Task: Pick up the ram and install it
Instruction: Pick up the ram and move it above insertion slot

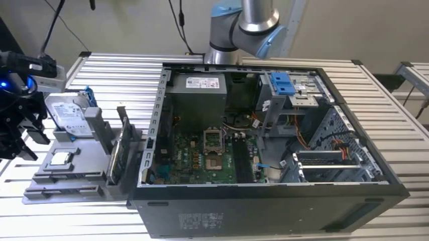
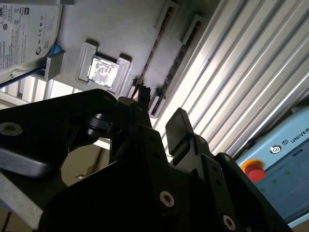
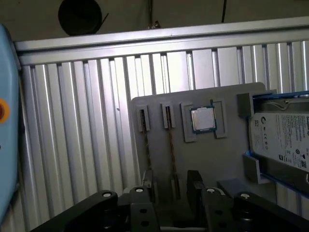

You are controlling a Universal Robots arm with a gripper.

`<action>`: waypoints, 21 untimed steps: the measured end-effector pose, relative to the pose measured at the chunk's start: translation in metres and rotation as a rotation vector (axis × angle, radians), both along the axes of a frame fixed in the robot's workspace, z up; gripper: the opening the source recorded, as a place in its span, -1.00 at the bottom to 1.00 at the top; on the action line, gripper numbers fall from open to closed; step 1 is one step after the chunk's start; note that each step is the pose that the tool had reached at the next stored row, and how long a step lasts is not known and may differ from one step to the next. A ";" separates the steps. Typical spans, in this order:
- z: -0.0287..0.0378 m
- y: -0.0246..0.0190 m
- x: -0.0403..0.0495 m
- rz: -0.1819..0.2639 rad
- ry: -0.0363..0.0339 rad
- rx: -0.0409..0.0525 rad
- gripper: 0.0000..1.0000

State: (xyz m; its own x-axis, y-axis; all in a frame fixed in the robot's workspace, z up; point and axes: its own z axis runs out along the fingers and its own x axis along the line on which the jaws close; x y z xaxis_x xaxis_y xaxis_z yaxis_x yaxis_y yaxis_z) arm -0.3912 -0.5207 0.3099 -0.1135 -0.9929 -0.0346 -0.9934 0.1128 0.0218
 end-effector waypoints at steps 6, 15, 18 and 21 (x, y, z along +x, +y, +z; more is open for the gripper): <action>-0.0055 -0.0008 0.0000 0.000 0.0001 -0.0003 -0.16; -0.0184 -0.0013 0.0000 0.000 0.0001 -0.0011 -0.16; -0.0235 -0.0024 0.0000 0.000 0.0001 -0.0013 -0.16; -0.0290 -0.0036 0.0001 0.000 0.0002 -0.0014 -0.16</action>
State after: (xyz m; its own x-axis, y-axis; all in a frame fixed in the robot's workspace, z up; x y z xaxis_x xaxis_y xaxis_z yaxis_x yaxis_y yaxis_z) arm -0.3911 -0.5243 0.2810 -0.1132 -0.9930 -0.0332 -0.9934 0.1125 0.0218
